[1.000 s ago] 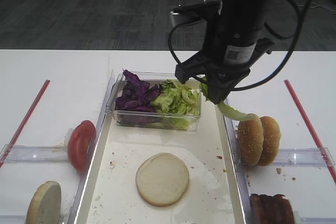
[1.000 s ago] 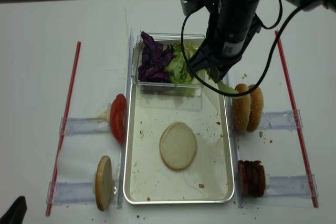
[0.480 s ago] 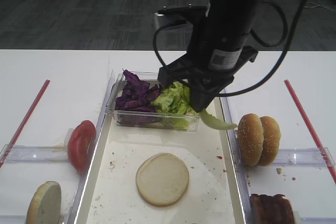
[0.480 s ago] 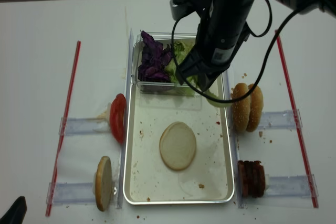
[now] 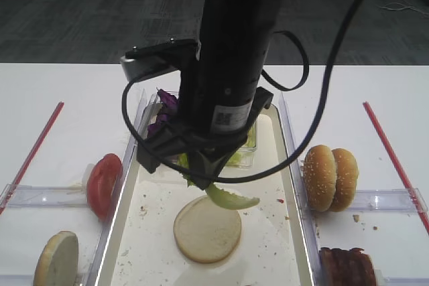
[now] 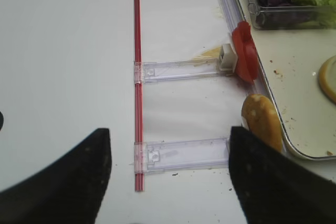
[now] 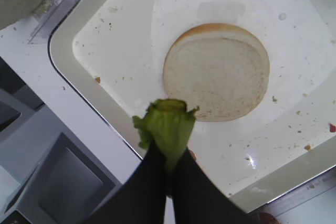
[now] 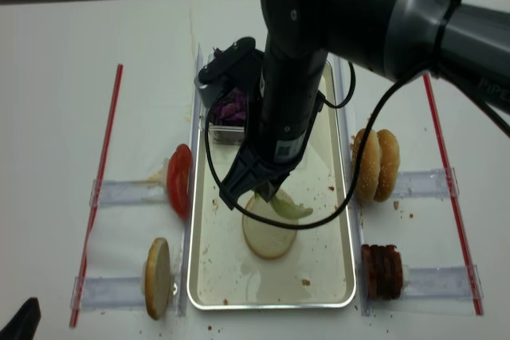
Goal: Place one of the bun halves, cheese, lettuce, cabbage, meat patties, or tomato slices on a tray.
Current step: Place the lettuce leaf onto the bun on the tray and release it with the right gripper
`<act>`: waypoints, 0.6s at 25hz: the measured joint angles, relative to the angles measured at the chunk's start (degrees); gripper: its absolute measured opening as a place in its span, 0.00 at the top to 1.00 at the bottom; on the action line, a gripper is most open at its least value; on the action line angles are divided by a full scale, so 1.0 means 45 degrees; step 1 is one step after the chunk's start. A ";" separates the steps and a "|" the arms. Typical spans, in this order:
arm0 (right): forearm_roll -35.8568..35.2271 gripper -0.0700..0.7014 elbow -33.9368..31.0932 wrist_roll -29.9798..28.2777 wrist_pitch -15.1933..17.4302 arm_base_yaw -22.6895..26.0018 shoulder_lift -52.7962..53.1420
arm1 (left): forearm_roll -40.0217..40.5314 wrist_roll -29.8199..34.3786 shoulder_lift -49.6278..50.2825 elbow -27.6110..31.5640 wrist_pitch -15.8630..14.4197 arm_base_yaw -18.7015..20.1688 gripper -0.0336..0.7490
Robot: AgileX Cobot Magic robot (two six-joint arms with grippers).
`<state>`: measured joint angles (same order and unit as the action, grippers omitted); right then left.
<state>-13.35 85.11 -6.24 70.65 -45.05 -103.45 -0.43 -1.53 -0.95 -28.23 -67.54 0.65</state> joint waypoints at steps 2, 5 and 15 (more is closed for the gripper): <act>0.0027 0.83 0.0000 0.0000 -0.0062 -0.0031 -0.0251 | 0.0000 0.0000 0.0000 0.0000 0.0000 0.0000 0.35; 0.0104 0.83 0.0000 0.0000 -0.0257 -0.0031 -0.0747 | 0.0000 0.0000 0.0000 0.0000 0.0000 0.0000 0.35; 0.0195 0.83 0.0000 0.0000 -0.1427 -0.0031 -0.2708 | 0.0000 0.0000 0.0000 0.0000 0.0000 0.0000 0.35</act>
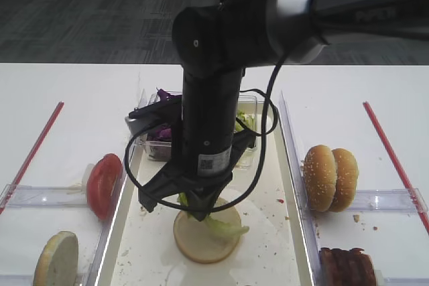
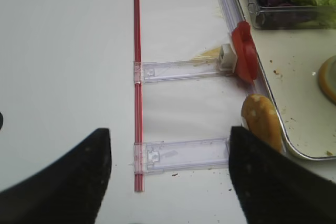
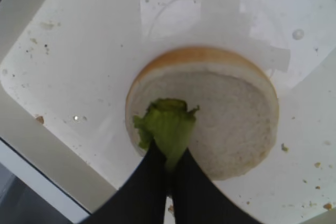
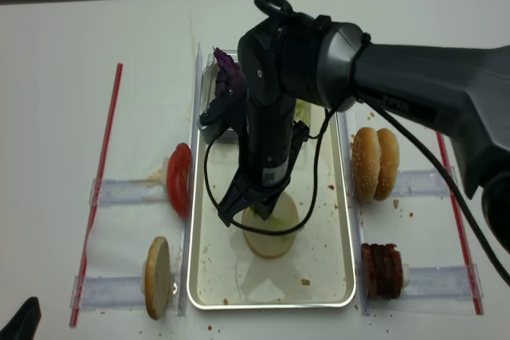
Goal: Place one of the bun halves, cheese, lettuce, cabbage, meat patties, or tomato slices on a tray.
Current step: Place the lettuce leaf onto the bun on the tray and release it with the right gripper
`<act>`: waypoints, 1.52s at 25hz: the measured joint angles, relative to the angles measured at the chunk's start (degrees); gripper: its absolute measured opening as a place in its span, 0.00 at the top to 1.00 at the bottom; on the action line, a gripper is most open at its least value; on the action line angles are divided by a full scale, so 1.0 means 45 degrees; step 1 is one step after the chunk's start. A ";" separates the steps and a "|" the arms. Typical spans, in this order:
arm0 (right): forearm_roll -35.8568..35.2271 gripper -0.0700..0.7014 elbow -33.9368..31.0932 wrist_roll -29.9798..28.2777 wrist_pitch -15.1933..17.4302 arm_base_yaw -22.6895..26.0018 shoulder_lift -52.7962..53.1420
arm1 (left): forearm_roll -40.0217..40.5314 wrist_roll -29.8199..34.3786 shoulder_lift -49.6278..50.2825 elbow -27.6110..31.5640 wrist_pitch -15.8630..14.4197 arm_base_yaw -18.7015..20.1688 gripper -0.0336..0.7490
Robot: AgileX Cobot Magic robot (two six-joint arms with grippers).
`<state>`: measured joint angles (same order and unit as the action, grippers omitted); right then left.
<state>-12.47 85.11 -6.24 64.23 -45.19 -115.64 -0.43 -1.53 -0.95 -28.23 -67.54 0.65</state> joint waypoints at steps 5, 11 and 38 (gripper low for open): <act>0.0125 0.83 0.0000 -0.0017 -0.0080 0.0000 -0.0418 | 0.0000 0.0000 0.0000 0.0000 0.0000 0.0000 0.35; 0.0338 0.82 0.0000 -0.0028 -0.0131 0.0000 -0.0552 | 0.0000 0.0000 0.0000 0.0000 0.0000 0.0000 0.35; 0.0524 0.20 0.0000 -0.0138 -0.0059 0.0000 0.0813 | 0.0000 0.0000 0.0000 0.0000 0.0000 0.0000 0.35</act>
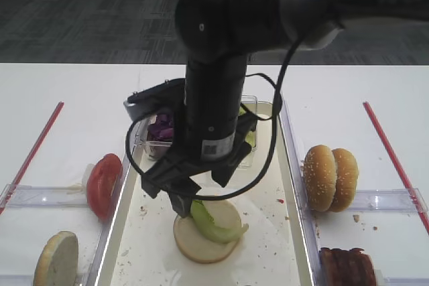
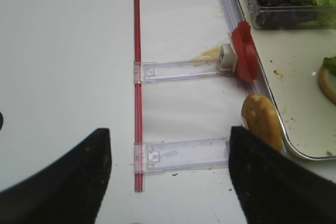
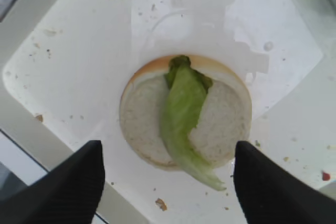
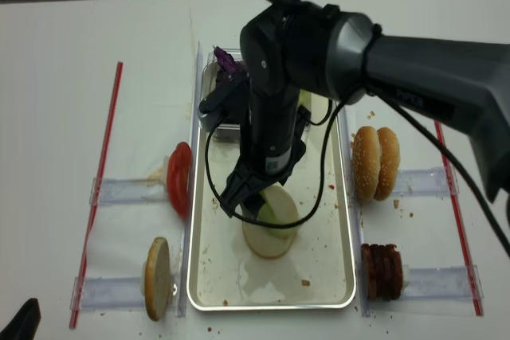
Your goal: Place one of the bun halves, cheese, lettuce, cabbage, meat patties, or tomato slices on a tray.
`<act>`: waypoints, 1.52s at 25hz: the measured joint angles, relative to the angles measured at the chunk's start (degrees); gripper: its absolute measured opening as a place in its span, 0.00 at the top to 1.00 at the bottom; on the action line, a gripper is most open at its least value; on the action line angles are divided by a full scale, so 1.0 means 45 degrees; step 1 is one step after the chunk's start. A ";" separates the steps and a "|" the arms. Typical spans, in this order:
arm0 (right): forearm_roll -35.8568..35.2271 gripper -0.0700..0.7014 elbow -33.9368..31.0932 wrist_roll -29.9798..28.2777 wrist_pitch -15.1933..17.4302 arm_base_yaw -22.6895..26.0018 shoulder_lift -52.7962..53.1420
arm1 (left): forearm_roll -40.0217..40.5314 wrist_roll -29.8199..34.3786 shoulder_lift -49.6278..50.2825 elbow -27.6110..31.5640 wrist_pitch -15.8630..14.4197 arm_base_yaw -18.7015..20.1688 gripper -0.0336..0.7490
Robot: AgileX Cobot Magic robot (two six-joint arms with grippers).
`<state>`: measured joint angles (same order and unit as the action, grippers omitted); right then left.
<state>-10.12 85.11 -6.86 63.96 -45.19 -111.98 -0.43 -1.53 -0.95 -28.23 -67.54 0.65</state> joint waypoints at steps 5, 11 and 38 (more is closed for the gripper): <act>0.0171 0.20 0.0000 0.0000 0.0201 0.0000 0.1057 | 0.0000 0.0000 0.0000 0.0000 0.0000 0.0000 0.35; 0.0476 0.20 0.0000 0.0025 0.0286 0.0000 0.1185 | 0.0000 0.0000 0.0000 0.0000 0.0000 0.0000 0.35; 0.1050 0.20 0.0000 0.0128 -0.0278 0.8228 0.1185 | 0.0000 0.0000 0.0000 0.0000 0.0000 0.0000 0.35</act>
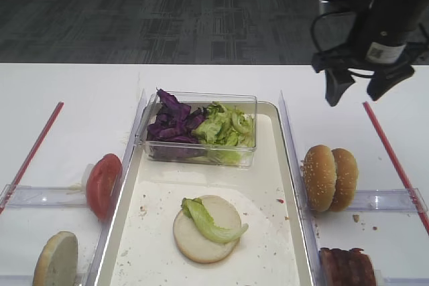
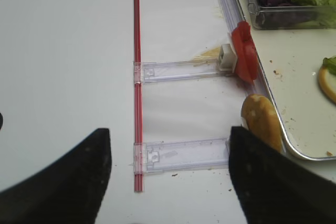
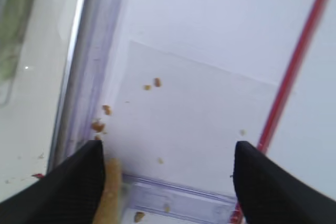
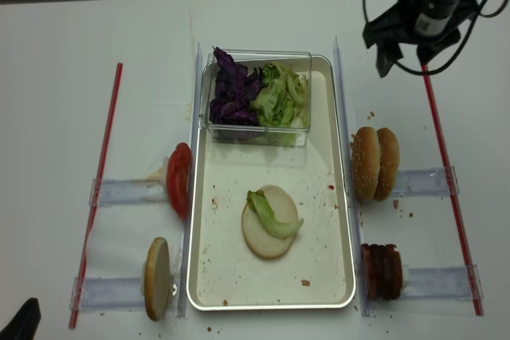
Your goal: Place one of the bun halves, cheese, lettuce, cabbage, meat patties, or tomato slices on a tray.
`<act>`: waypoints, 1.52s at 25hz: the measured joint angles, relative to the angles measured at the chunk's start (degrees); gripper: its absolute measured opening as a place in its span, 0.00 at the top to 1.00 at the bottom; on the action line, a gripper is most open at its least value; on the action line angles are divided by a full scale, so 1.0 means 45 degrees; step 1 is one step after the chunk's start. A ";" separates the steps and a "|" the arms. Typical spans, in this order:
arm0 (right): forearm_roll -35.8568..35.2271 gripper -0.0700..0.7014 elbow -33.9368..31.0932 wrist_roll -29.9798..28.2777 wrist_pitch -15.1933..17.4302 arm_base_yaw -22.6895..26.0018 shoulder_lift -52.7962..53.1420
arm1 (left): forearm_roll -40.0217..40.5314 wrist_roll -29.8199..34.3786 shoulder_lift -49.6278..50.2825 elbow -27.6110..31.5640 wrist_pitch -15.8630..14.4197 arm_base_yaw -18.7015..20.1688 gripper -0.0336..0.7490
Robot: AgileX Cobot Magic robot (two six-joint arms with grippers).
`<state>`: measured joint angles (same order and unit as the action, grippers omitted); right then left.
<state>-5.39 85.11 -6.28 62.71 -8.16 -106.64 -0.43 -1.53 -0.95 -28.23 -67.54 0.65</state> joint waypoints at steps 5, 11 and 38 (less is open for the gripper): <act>0.0020 0.20 0.0000 0.0000 0.0000 0.1435 0.0000 | 0.0000 0.0000 0.0000 0.0000 0.0000 0.0000 0.35; 0.0020 0.20 0.0000 0.0000 -0.0061 0.2001 0.0000 | 0.0000 0.0000 0.0000 0.0000 0.0000 0.0000 0.35; 0.0259 0.20 -0.8243 0.0243 -0.0626 0.2001 0.5729 | 0.0000 0.0000 0.0000 0.0000 0.0000 0.0000 0.35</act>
<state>-4.22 48.02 -5.19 59.89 0.84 -80.87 -0.43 -1.53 -0.95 -28.23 -67.54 0.65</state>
